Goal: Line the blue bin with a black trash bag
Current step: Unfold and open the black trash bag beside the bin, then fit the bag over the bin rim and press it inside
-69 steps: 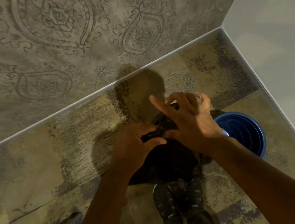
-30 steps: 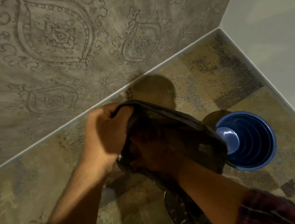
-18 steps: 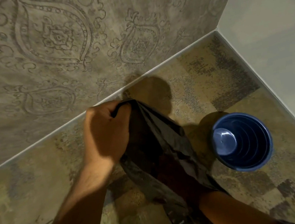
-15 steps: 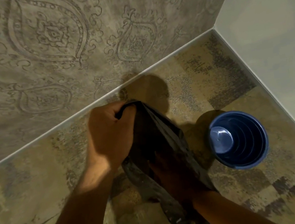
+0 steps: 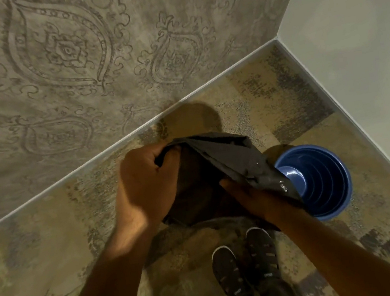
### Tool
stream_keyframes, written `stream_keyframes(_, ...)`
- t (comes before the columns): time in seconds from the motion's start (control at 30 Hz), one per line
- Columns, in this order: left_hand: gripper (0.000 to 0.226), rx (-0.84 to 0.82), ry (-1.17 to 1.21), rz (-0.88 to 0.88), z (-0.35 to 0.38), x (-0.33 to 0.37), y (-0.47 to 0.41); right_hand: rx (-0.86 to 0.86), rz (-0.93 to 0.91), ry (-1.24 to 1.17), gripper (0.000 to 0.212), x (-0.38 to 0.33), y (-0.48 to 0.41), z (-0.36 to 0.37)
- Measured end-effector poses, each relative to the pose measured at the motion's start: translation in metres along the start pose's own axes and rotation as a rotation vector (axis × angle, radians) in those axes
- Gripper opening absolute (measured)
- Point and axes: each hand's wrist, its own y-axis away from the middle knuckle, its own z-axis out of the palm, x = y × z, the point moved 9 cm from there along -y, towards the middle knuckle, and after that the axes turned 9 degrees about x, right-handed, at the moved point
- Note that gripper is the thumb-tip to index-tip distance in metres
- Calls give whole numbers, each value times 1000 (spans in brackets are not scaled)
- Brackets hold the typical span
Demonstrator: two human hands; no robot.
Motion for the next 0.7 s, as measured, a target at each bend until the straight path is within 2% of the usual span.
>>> stream_keyframes(0.03, 31, 8, 11, -9, 2, -2, 2, 52, -91, 28, 99, -7, 4, -5)
stream_keyframes(0.1, 37, 11, 22, -22, 7, -3, 6, 272, -317, 58, 77, -22, 25, -19)
stream_keyframes(0.17, 46, -6, 30, -32, 13, -3, 9, 652, -391, 84, 47, -17, 47, -48)
stream_keyframes(0.2, 49, -9, 35, -35, 14, -4, 10, 865, -363, 114, 43, -9, 59, -63)
stream_keyframes(0.23, 51, -10, 41, -35, 14, -4, 9, 1036, -292, 120, 49, 3, 68, -77)
stream_keyframes(0.3, 51, -13, 61, -32, 12, -8, 8, 1186, -131, 98, 79, 24, 75, -96)
stream_keyframes(0.37, 51, -32, 79, -22, 11, -11, 9, 1174, 53, 162, 106, 40, 72, -105)
stream_keyframes(0.4, 50, -43, 83, -20, 10, -12, 9, 1100, 128, 188, 109, 48, 65, -106)
stream_keyframes(0.43, 49, -51, 87, -20, 9, -14, 10, 978, 176, 156, 101, 57, 52, -103)
stream_keyframes(0.47, 48, -55, 93, -22, 8, -16, 11, 824, 190, 47, 83, 67, 35, -97)
stream_keyframes(0.5, 47, -55, 97, -21, 7, -17, 12, 680, 173, -139, 60, 72, 21, -91)
stream_keyframes(0.57, 50, -50, 88, -13, 6, -22, 13, 547, 161, -541, 20, 74, 11, -90)
stream_keyframes(0.7, 59, -60, 65, -26, 11, -34, 18, 509, 314, -865, 22, 88, 13, -95)
